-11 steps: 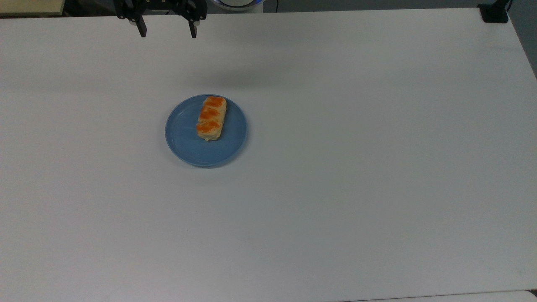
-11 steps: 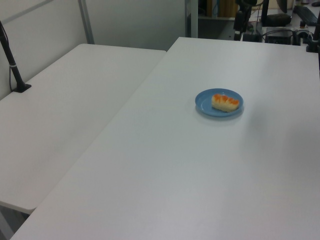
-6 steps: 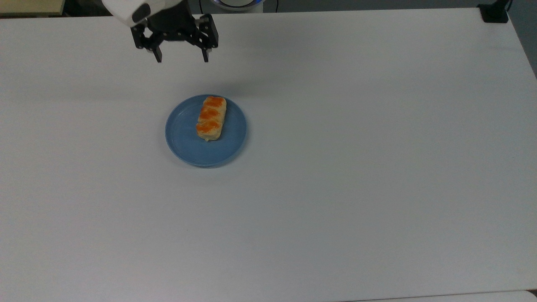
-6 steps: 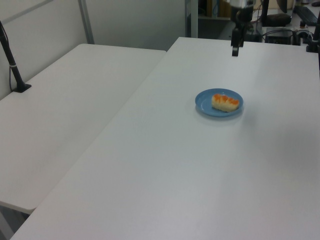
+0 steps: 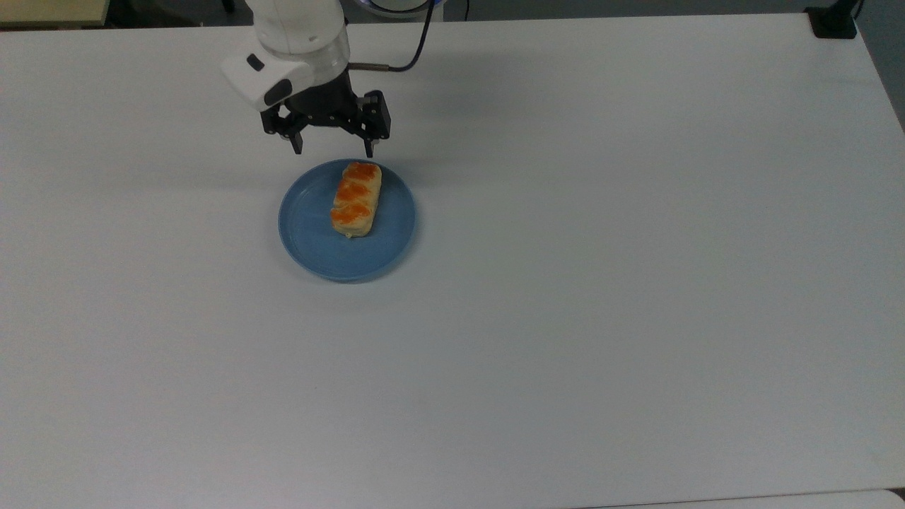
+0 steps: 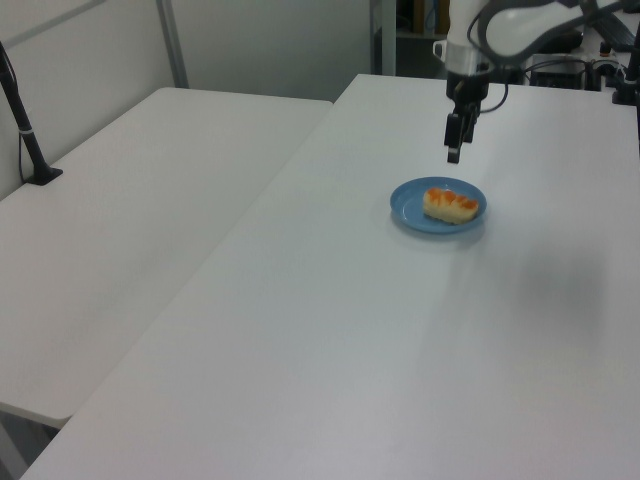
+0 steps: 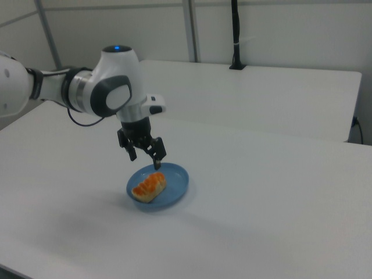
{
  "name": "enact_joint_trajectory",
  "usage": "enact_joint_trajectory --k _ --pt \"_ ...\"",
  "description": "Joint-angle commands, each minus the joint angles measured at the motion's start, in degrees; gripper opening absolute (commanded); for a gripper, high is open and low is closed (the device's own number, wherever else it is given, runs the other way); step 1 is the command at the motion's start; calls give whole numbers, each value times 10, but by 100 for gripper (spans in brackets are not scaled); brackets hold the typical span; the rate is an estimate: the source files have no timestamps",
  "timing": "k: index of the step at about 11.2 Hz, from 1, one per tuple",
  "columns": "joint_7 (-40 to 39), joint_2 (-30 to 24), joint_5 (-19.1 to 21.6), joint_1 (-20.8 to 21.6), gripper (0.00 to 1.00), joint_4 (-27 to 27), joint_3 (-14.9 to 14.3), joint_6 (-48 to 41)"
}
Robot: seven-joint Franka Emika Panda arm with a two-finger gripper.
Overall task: Put the bread on the table
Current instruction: 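Lower the open gripper onto the glazed bread roll on the plate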
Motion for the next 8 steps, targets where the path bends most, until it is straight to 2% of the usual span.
enact_joint_trajectory --k 1,7,8 --pt "64 24 -5 12 100 -20 -3 48" --pt "67 74 -9 12 100 -18 -3 78" --pt "67 75 -9 13 95 -20 -2 93"
